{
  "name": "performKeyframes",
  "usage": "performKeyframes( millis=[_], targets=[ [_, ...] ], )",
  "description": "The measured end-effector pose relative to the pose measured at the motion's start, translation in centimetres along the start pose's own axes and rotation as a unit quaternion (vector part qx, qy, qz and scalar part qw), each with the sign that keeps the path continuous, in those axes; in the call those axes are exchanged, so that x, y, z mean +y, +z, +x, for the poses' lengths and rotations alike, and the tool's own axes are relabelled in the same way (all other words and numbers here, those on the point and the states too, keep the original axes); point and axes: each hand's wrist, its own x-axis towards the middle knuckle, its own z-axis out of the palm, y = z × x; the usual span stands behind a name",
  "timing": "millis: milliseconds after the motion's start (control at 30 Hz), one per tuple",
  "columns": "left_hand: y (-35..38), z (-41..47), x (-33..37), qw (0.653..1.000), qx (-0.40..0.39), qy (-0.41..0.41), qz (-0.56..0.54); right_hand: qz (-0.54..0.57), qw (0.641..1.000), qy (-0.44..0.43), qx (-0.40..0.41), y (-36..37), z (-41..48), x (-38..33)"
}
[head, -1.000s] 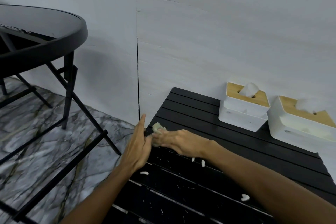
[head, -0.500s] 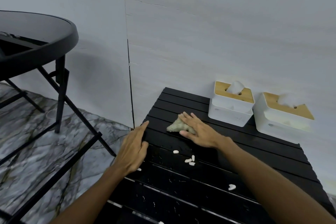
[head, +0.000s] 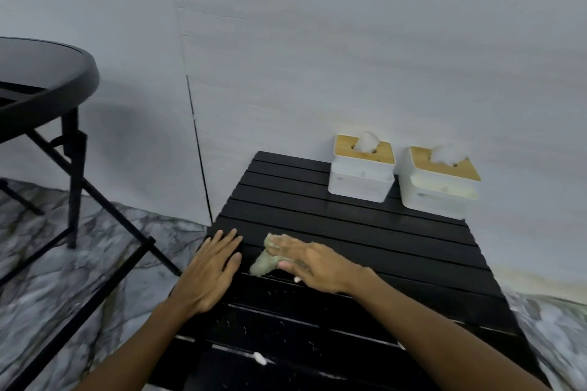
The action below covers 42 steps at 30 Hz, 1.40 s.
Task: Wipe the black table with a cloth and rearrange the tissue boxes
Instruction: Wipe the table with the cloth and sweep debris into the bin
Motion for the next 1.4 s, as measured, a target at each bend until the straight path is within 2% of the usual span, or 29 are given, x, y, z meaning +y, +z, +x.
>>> performKeyframes(
  millis=[133,233,367,433,500,633,733,833,933,1033,1133,1233,1400],
  targets=[
    [0.0,-0.6,0.5,1.000,0.000,-0.010,-0.001,0.108,0.992,-0.007,0.063,-0.4,-2.4,-2.4],
    [0.2,-1.1,0.4,1.000,0.010,-0.009,-0.004,0.200,0.968,0.043,0.149,-3.4,-3.8,-4.5],
    [0.6,-1.5,0.4,1.000,0.005,-0.012,0.005,0.120,0.946,0.154,0.260,-5.2,-3.8,-0.7],
    [0.6,-1.6,0.8,1.000,-0.005,-0.017,0.012,0.058,0.937,0.236,0.251,-4.3,-3.8,2.5],
    [0.7,-1.7,1.0,1.000,-0.011,-0.017,0.023,0.033,0.938,0.278,0.206,-3.0,-4.2,3.8],
    [0.9,-2.0,1.2,0.999,-0.012,-0.024,0.030,0.013,0.972,0.192,0.134,-1.7,-5.4,2.4],
    [1.1,-2.4,1.8,0.999,-0.015,-0.034,0.021,0.059,0.985,0.120,0.105,-1.6,-7.3,0.4],
    [1.1,-2.8,2.0,0.999,-0.017,-0.032,0.029,0.160,0.954,0.144,0.207,-4.0,-9.5,-1.7],
    [1.1,-3.3,2.0,0.999,-0.010,-0.034,0.032,0.153,0.910,0.239,0.302,-7.0,-12.0,-0.3],
    [1.2,-3.6,2.0,0.999,0.003,-0.032,0.027,0.122,0.875,0.315,0.347,-8.2,-14.6,3.0],
    [1.4,-3.9,1.9,0.999,0.012,-0.032,0.023,0.093,0.847,0.387,0.353,-6.8,-16.7,6.0],
    [1.5,-4.2,1.9,0.999,0.022,-0.027,0.020,0.049,0.859,0.393,0.324,-4.3,-16.9,6.7],
    [1.7,-4.0,1.8,0.999,0.035,-0.025,0.032,0.007,0.936,0.274,0.221,-1.4,-14.5,4.0]
  ],
)
